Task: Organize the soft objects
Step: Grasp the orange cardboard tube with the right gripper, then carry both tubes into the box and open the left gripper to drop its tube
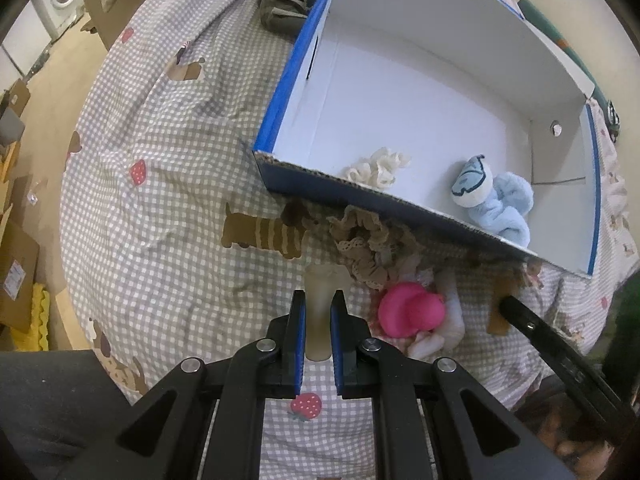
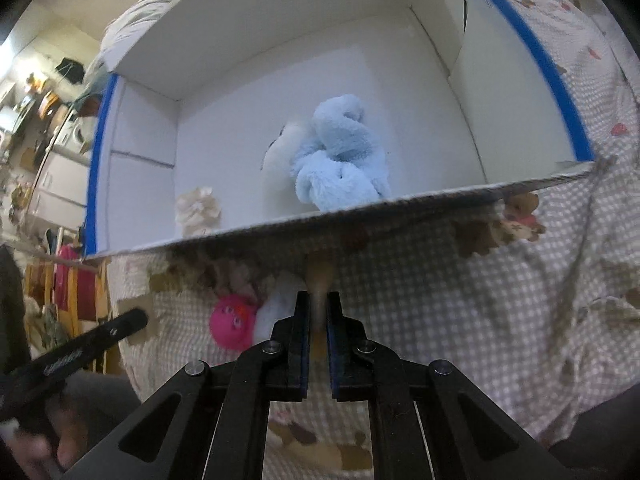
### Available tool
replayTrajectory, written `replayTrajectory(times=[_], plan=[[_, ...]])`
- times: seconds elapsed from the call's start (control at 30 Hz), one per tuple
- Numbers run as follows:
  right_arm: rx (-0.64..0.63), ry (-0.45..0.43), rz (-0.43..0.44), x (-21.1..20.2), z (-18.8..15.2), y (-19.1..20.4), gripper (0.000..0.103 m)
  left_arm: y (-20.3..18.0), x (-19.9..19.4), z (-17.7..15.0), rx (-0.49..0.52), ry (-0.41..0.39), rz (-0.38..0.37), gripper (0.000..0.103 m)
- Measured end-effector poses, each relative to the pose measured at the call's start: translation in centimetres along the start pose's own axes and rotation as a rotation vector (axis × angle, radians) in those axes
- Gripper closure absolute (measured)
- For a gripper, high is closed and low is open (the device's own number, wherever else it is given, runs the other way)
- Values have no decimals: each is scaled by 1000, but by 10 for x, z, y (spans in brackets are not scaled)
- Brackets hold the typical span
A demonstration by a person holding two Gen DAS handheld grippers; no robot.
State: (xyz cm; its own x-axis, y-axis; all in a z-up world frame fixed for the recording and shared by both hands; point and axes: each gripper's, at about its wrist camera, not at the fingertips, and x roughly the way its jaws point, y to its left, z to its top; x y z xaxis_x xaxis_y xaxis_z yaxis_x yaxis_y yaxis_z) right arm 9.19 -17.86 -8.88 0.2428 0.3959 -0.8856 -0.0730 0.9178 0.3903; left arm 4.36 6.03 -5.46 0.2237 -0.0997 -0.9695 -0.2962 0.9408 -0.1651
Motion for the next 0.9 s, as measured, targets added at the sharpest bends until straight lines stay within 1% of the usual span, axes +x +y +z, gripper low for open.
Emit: replayTrajectory(times=[0.17, 0.3, 0.43, 0.53, 0.67, 0.8, 0.9], plan=[[-90, -29, -8, -12, -10, 1, 94, -5, 10, -4, 18, 8, 30, 93], [-94, -40, -5, -16, -19, -3, 94, -9, 18, -6, 34, 11, 57, 93], [-131, -75, 13, -28, -19, 6, 94, -17, 20, -9, 49, -11, 88, 93], [-162, -104, 36, -38, -19, 12, 94, -26, 13, -11, 90, -43, 117, 93], [-190, -133, 69, -62, -18, 12, 94, -34, -7, -15, 106, -95, 109, 93], [-206, -184, 100, -88, -10, 14, 94, -36, -36, -14, 116, -174, 93, 93], [-219, -219, 118, -105, -2, 17, 94, -47, -63, -9, 177, -254, 94, 93]])
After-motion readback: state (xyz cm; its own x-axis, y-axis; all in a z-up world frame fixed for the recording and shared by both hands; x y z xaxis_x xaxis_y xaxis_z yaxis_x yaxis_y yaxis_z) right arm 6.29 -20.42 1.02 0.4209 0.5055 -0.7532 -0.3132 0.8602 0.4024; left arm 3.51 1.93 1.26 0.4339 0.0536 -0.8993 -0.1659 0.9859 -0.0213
